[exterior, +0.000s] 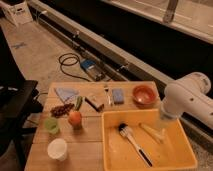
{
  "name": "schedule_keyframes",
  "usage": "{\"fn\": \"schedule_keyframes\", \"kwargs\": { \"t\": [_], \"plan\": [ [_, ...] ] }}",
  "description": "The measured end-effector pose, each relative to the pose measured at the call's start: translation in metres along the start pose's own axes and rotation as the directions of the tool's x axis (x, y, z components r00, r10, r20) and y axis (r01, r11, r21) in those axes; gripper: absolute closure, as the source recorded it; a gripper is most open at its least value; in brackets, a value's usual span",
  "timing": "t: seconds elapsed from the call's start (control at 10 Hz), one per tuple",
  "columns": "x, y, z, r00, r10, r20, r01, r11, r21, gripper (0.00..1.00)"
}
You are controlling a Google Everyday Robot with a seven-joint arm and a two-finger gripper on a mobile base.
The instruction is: Place banana in paper cup
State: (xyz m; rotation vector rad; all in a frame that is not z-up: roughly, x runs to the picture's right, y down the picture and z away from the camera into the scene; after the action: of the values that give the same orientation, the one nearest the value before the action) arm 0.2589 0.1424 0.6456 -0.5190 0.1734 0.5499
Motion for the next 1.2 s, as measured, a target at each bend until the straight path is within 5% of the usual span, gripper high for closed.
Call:
{"fn": "schedule_keyframes", "kwargs": {
  "t": [0.5, 1.2],
  "plan": [
    [0.001, 0.000, 0.005, 1.000, 0.003, -0.008, -0.004, 1.000, -0.015, 0.37],
    [0.011, 0.021, 0.078, 0.995, 0.077, -0.057, -0.085, 0.986, -0.144, 0.37]
  ]
}}
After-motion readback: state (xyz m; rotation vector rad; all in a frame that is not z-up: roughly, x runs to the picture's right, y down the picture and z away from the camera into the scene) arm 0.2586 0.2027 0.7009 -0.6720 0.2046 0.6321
